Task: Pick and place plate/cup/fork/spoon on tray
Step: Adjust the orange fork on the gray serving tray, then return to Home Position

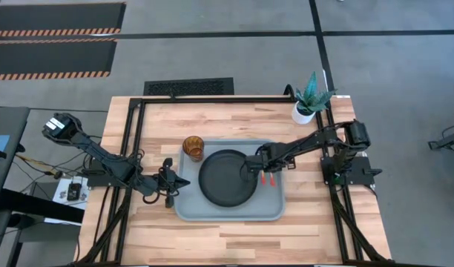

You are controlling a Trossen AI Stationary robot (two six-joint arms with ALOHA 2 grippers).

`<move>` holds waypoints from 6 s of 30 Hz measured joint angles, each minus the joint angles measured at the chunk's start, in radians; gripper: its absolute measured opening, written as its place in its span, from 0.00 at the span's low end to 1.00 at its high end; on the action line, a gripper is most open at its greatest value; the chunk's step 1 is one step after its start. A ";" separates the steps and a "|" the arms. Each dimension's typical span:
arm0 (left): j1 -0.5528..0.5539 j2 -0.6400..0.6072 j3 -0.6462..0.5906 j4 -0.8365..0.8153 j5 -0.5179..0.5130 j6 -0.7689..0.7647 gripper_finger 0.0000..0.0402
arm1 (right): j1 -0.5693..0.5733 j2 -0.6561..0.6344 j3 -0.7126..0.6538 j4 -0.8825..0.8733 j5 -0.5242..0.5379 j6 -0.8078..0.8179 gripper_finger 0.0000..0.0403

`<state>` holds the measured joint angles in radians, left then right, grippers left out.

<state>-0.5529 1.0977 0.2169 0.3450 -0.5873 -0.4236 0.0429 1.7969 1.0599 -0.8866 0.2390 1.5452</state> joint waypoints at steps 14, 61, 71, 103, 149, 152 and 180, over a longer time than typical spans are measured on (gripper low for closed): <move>0.000 0.000 0.000 -0.015 0.003 -0.011 0.00 | -0.001 0.001 -0.001 -0.018 0.018 0.020 0.15; 0.000 0.000 0.000 -0.021 0.005 -0.026 0.00 | -0.001 -0.082 0.001 -0.037 0.002 -0.259 0.10; -0.002 0.000 0.000 -0.022 0.026 -0.030 0.00 | 0.131 -0.242 -0.074 0.113 0.249 -0.420 0.01; 0.182 -0.513 0.000 -0.255 0.207 0.238 0.00 | -0.079 -0.702 -0.671 1.267 -0.088 -1.507 0.01; 0.753 -1.016 -0.155 -0.339 0.583 0.429 0.00 | -0.295 -1.372 -1.048 1.402 -0.157 -1.718 0.01; 0.753 -1.082 -0.154 -0.410 0.574 0.424 0.00 | -0.309 -1.445 -1.044 1.318 -0.196 -1.711 0.01; 0.753 -1.096 -0.156 -0.463 0.527 0.417 0.00 | -0.326 -1.795 -1.053 0.909 -0.213 -1.658 0.01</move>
<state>0.2001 0.0017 0.0608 -0.1178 -0.0607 -0.0071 -0.2832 0.0017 0.0071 0.0223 0.0257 -0.1127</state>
